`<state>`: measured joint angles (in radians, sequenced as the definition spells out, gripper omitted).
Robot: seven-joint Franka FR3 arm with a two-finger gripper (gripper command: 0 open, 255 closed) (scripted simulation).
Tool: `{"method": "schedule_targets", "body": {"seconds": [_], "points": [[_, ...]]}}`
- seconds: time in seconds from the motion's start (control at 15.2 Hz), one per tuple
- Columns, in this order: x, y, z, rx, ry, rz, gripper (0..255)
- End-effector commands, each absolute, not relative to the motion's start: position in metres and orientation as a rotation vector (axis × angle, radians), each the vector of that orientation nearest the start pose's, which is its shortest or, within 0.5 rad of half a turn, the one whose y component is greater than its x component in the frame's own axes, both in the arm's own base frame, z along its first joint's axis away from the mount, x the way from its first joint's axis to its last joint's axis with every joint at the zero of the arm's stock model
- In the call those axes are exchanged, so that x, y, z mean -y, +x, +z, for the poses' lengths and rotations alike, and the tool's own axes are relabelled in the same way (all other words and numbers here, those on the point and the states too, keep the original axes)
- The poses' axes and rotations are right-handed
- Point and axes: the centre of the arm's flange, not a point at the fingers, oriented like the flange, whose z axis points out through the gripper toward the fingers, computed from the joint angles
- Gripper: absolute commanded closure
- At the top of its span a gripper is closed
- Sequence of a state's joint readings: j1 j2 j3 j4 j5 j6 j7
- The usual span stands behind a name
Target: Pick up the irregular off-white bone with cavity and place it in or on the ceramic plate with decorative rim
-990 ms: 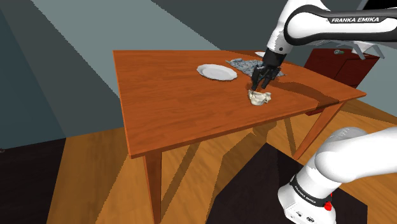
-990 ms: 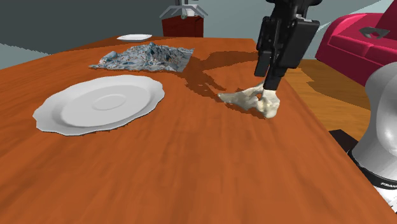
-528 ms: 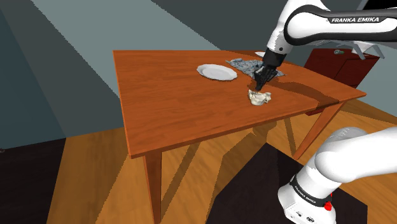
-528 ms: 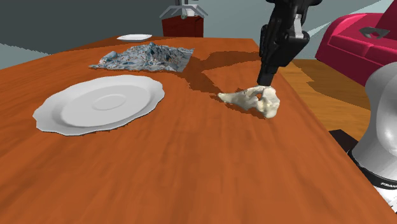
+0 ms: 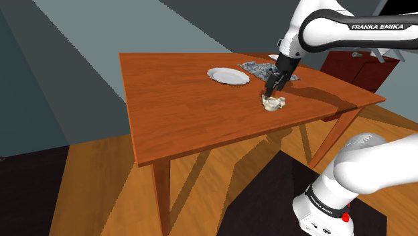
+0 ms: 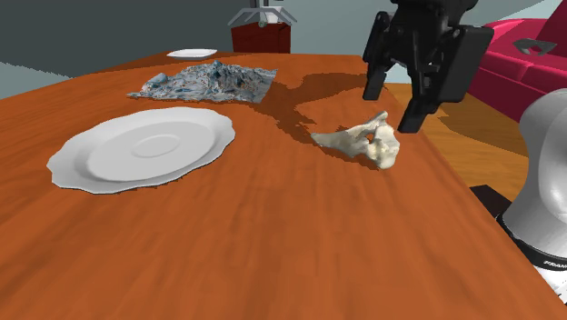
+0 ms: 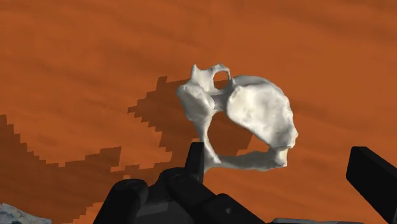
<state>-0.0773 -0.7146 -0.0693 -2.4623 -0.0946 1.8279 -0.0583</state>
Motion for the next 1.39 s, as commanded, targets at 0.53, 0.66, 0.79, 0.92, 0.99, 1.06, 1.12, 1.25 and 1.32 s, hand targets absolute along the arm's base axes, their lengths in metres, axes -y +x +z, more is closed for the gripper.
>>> {"method": "schedule_targets", "body": {"seconds": [0.53, 0.66, 0.79, 0.92, 0.99, 1.06, 1.12, 1.25, 1.32], "points": [[0.027, 0.294, 0.507, 0.873, -3.331, -0.298, 0], [0.03, 0.297, 0.494, 0.873, -3.331, -0.298, 0], [0.03, 0.297, 0.494, 0.873, -3.331, -0.298, 0], [0.03, 0.297, 0.494, 0.873, -3.331, -0.298, 0], [0.03, 0.297, 0.494, 0.873, -3.331, -0.298, 0], [0.03, 0.297, 0.494, 0.873, -3.331, -0.298, 0], [0.03, 0.297, 0.494, 0.873, -3.331, -0.298, 0], [0.03, 0.297, 0.494, 0.873, -3.331, -0.298, 255], [0.03, 0.297, 0.494, 0.873, -3.331, -0.298, 255]]}}
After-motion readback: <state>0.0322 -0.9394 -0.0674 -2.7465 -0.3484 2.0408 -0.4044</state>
